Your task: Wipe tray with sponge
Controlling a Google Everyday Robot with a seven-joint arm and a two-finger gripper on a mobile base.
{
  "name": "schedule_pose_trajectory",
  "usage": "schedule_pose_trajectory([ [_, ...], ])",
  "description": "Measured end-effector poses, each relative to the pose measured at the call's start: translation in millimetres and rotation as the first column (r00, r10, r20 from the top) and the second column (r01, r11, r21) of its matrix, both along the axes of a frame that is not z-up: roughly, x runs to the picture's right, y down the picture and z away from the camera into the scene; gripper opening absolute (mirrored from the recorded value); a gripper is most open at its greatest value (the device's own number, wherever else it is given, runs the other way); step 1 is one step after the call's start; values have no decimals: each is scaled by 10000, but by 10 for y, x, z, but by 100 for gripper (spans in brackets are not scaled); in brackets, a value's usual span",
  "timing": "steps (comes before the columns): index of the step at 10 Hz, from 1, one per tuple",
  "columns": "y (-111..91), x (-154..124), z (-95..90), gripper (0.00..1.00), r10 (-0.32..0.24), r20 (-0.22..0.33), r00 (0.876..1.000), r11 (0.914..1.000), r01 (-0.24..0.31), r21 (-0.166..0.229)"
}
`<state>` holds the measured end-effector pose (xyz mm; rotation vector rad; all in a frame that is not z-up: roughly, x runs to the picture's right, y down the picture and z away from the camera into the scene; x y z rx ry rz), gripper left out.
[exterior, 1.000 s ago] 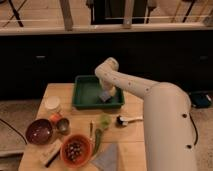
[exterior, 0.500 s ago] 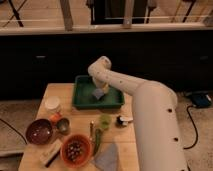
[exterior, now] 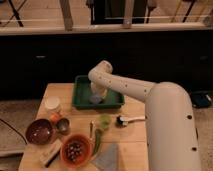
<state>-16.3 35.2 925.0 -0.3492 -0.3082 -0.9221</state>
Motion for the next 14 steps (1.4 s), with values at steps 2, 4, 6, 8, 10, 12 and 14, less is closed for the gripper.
schedule_pose_trajectory([
  [2,-77,262,68,1,220,-499,9985,9998,-220,14],
  [4,-276,311,249,1,462,-861,9952,9989,-449,165],
  [6,-412,183,358,1,517,-814,9953,9982,-491,338],
  [8,-446,-22,389,1,421,-538,9977,9985,-401,377],
  [10,-373,-324,328,1,-121,311,9994,9997,114,200],
  [12,-174,-461,154,1,-630,1144,9914,9980,635,1],
  [14,-43,-384,60,1,-797,1423,9866,9963,833,-192],
])
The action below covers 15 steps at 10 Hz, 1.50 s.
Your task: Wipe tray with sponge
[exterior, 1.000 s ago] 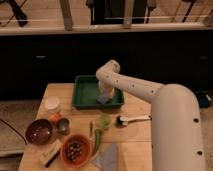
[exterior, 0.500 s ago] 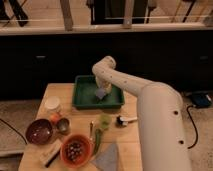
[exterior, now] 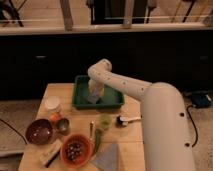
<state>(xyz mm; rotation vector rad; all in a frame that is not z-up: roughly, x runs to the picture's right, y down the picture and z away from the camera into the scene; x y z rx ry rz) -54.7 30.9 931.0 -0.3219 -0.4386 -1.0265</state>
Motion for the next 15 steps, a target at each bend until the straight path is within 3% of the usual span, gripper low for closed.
schedule_pose_trajectory([
  [3,6,491,-4,1,329,-403,9986,9994,-332,-89],
  [5,-174,723,151,1,717,-851,9938,9974,-712,84],
  [15,-198,708,193,1,867,-1068,9905,9962,-856,149],
])
